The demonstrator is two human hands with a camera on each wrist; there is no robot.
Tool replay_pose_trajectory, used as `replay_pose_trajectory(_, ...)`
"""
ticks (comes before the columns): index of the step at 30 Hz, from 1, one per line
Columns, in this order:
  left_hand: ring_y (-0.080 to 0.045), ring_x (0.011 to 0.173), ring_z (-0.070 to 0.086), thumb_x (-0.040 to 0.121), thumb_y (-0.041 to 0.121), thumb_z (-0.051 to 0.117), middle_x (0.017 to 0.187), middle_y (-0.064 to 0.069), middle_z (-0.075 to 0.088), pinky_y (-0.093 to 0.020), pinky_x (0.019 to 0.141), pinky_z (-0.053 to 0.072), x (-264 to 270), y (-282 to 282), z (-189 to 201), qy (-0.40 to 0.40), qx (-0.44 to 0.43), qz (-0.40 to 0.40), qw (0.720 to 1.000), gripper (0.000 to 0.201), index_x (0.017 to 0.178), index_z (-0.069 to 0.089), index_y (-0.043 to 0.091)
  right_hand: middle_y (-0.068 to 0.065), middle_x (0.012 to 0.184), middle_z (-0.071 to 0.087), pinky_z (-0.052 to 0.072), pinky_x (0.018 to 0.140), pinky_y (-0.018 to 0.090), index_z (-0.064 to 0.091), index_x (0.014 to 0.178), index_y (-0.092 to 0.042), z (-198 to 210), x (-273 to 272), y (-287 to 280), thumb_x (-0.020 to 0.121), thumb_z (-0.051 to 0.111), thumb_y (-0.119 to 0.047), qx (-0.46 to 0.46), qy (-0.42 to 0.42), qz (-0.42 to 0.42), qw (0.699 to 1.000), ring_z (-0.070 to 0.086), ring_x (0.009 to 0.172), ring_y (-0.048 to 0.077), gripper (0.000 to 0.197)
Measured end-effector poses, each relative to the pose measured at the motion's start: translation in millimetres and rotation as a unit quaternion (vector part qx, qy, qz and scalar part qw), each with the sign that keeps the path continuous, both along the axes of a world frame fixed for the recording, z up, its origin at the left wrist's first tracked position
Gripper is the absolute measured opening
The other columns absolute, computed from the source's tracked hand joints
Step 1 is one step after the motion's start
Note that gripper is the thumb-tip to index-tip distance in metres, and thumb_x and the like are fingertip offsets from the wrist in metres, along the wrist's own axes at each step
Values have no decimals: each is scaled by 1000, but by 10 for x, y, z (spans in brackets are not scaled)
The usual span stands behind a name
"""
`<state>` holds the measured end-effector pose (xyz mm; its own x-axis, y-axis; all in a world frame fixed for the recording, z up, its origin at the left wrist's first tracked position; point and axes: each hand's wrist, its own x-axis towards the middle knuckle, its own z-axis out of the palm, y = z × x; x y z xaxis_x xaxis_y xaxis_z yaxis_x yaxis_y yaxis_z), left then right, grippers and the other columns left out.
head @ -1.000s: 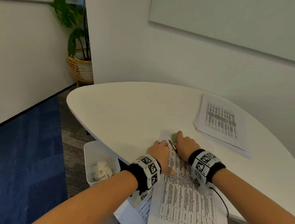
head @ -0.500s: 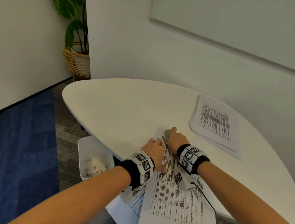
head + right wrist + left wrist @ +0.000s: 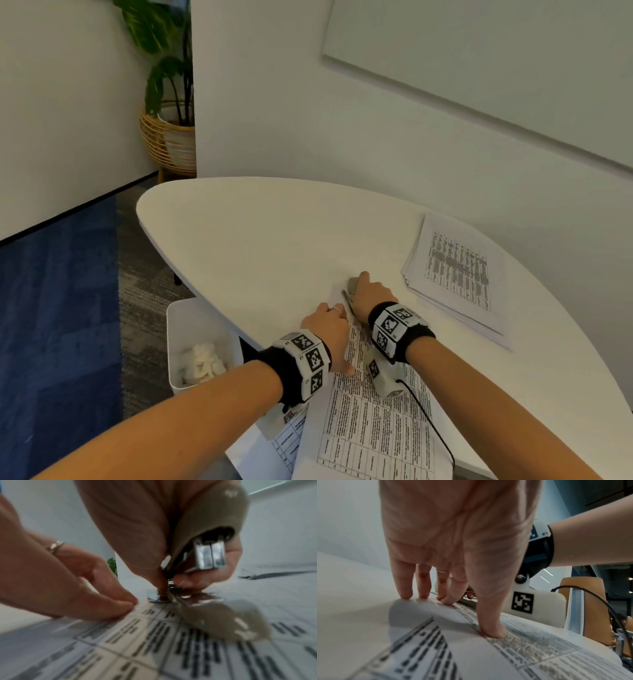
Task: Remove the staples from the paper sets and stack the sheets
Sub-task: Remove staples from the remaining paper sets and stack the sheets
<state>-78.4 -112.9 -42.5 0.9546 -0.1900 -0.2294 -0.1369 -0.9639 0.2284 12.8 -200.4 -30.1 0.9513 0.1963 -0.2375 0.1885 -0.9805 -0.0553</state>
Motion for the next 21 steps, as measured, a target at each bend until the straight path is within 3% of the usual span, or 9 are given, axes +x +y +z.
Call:
replay_pose_trajectory(3, -27, 130, 30, 75, 57, 69, 147, -7, 30, -40, 103, 38, 21, 5, -11, 1, 8, -5, 1000, 86, 138, 42, 6, 17, 109, 60, 44, 71, 34, 32, 128, -12, 24, 73, -61, 96, 41, -31, -14, 17, 23, 999, 58, 89, 31, 38)
replay_pose_trajectory(5, -28, 141, 19, 78, 56, 67, 157, -10, 15, -43, 111, 32, 39, 14, -28, 16, 14, -16, 1000, 87, 141, 39, 4, 16, 103, 60, 45, 69, 34, 31, 128, -15, 62, 105, -109, 96, 42, -31, -24, 37, 43, 998, 55, 81, 29, 38)
replay_pose_trajectory(7, -29, 146, 7, 80, 54, 66, 159, -12, 2, -45, 116, 24, 55, 25, -36, 33, 14, -24, 999, 87, 142, 37, 1, 14, 96, 58, 46, 69, 34, 31, 128, -16, 89, 118, -124, 95, 42, -26, -35, 41, 49, 997, 54, 79, 29, 36)
replay_pose_trajectory(9, -29, 147, 1, 81, 52, 66, 159, -14, -4, -45, 117, 20, 64, 30, -37, 40, 7, -27, 999, 91, 146, 28, 0, 14, 101, 60, 46, 70, 35, 32, 126, -15, 73, 88, -103, 95, 41, -24, -38, 23, 42, 998, 57, 83, 30, 34)
replay_pose_trajectory(12, -27, 147, 1, 81, 52, 67, 159, -14, -5, -45, 117, 21, 60, 18, -66, 41, -3, -21, 999, 100, 149, 15, 1, 15, 114, 58, 42, 74, 34, 39, 120, -9, -17, 43, -38, 97, 40, -29, 13, -9, -27, 1000, 59, 99, 32, 31)
replay_pose_trajectory(15, -26, 147, 2, 81, 54, 65, 159, -12, -5, -45, 115, 23, 50, 30, -59, 40, -2, -23, 999, 101, 150, 12, 3, 13, 118, 58, 40, 74, 33, 42, 117, -8, -27, 96, 17, 97, 41, -32, 40, -11, -61, 997, 58, 104, 30, 31)
replay_pose_trajectory(19, -24, 147, 4, 79, 57, 65, 160, -10, -5, -44, 114, 25, 68, 58, -46, 44, 0, -28, 999, 104, 151, 12, 4, 14, 106, 59, 48, 74, 37, 34, 124, -11, 29, 140, -73, 96, 40, -33, -27, 24, 10, 999, 56, 85, 28, 36)
replay_pose_trajectory(21, -24, 147, 3, 79, 58, 65, 160, -9, -6, -44, 115, 23, 75, 64, -52, 49, 2, -28, 998, 108, 151, 5, 5, 10, 93, 56, 45, 68, 34, 32, 124, -13, 49, 114, -123, 97, 39, -35, -39, 32, 31, 998, 53, 77, 26, 35)
